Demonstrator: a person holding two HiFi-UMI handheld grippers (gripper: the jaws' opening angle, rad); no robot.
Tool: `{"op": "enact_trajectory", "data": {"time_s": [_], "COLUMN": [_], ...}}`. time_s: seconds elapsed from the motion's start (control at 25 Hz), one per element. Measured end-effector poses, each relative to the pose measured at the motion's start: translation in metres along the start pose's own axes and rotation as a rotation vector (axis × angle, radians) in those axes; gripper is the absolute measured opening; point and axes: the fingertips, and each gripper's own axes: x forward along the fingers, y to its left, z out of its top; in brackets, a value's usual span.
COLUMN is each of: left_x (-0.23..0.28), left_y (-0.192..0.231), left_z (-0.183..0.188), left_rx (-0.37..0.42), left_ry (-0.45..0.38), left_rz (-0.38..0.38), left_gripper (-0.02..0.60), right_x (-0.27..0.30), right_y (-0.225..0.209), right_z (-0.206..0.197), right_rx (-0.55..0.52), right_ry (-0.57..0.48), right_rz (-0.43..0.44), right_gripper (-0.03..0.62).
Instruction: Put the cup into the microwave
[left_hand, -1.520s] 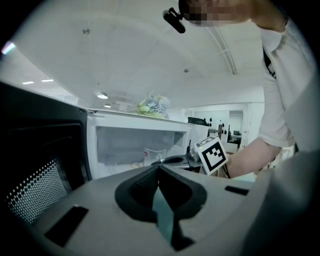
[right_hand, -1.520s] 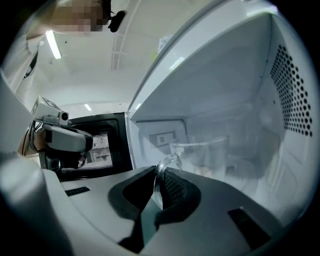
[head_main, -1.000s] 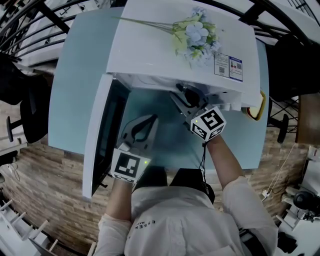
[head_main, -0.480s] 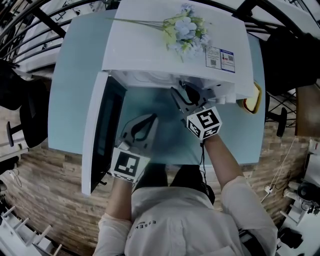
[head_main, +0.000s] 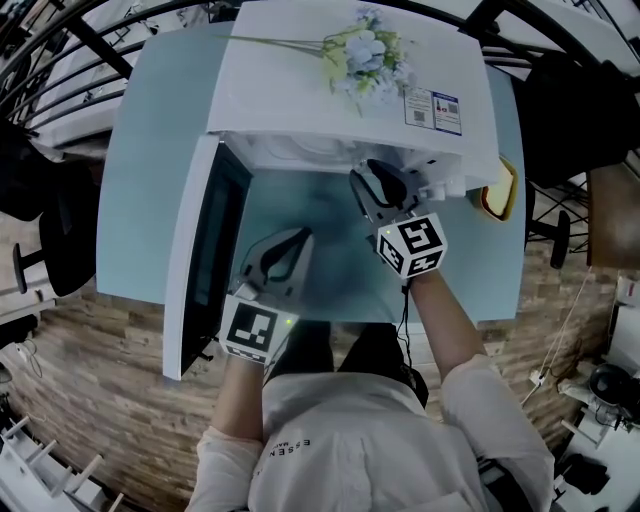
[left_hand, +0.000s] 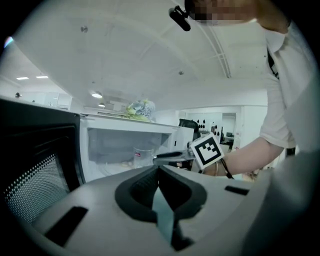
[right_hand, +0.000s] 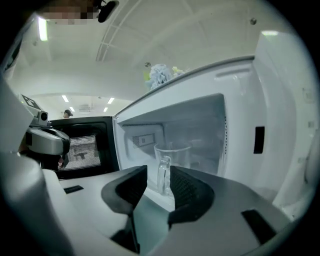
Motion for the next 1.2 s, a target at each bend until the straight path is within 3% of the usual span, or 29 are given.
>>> {"op": "enact_trajectory", "data": {"time_s": [0.12, 0.28, 0.4, 0.56, 0.76, 1.2], "left_x": [-0.003, -0.01, -0.019, -0.033, -0.046, -0.072], "left_y": [-0.002, -0.006, -0.008, -0.006, -0.005, -0.008], "left_z": [0.007, 0.025, 0.038, 0.051, 0.06, 0.083], "left_rx": [0.038, 0.025, 0.078, 0.066, 0.106, 0.139], "left_ry": [-0.016, -0.039, -0.063, -0.08, -0.091, -0.106], "left_rz": [-0.011, -0.003, -0.011, 0.005, 0.011, 0.032], "left_gripper": [0.002, 0.003, 0.002, 0.002, 0.002, 0.002], "right_x": [-0.013, -0.037, -0.058, -0.086, -0.118, -0.148], "right_y": [0.005, 0.013, 0.024, 0.04, 0.06, 0.083], "right_z": [0.007, 0.023, 0.038, 0.058, 0.089, 0.129], "right_rx": [0.001, 0.033, 0.064, 0.094, 0.057, -0.037], "right_ry": [-0.002, -0.021, -0.035, -0.076, -0.149, -0.222], "right_rz": [-0.013, -0.032, -0.038, -0.037, -0.012, -0.006], "right_gripper": [0.135, 0.135, 0.132, 0.056, 0.017, 0.017]}}
